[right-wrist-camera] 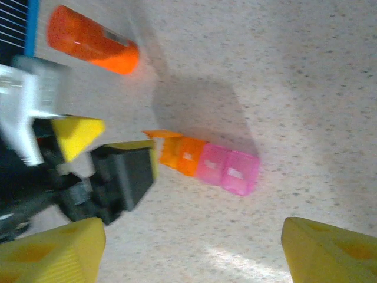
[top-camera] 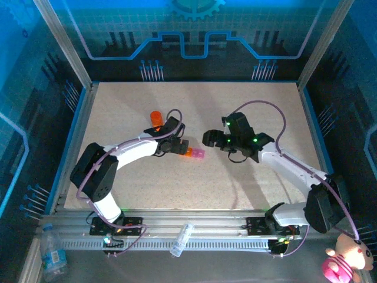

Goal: Sort the pills into containers

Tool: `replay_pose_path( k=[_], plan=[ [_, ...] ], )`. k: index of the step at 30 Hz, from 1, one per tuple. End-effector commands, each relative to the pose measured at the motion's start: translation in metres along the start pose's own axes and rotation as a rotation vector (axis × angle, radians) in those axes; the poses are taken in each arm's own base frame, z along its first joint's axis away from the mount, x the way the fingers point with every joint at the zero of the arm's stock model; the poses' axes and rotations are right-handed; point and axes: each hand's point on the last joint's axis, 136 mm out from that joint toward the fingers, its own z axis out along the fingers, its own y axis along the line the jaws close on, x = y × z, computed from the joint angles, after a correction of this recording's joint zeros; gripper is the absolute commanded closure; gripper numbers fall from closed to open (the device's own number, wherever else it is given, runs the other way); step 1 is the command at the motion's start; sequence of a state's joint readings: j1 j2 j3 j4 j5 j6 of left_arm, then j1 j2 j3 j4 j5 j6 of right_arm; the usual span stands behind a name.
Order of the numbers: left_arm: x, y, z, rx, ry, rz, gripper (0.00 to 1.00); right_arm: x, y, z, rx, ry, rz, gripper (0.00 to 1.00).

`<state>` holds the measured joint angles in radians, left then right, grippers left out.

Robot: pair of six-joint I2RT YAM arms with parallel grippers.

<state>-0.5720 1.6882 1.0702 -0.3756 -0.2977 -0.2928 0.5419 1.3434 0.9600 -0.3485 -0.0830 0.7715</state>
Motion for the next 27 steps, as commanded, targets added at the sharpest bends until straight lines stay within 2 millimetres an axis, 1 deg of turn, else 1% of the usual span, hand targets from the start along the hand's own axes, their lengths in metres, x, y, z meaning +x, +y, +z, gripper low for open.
replay_pose_path(
  k=[1,5,10,14,20,24,27],
  plan=[
    [-0.009,0.000,-0.008,0.023,-0.053,-0.041,0.03,0.013,-0.029,0.022,0.101,0.058,-0.054,0.23],
    [-0.015,-0.002,-0.009,0.032,-0.076,-0.051,0.02,0.026,-0.038,0.052,0.131,0.146,-0.077,0.26],
    [-0.015,-0.002,-0.005,0.027,-0.073,-0.045,0.02,0.034,-0.045,0.079,0.171,0.199,-0.094,0.28],
    [-0.016,0.000,-0.005,0.021,-0.073,-0.045,0.02,0.036,-0.047,0.089,0.183,0.211,-0.091,0.29],
    [-0.020,0.002,-0.023,0.038,-0.108,-0.059,0.02,0.040,-0.049,0.099,0.190,0.229,-0.092,0.30],
    [-0.014,0.008,-0.034,0.035,-0.108,-0.062,0.02,0.042,-0.052,0.104,0.197,0.245,-0.094,0.30],
    [-0.006,0.011,-0.037,0.026,-0.090,-0.055,0.02,0.045,-0.054,0.107,0.202,0.259,-0.100,0.31]
  ],
)
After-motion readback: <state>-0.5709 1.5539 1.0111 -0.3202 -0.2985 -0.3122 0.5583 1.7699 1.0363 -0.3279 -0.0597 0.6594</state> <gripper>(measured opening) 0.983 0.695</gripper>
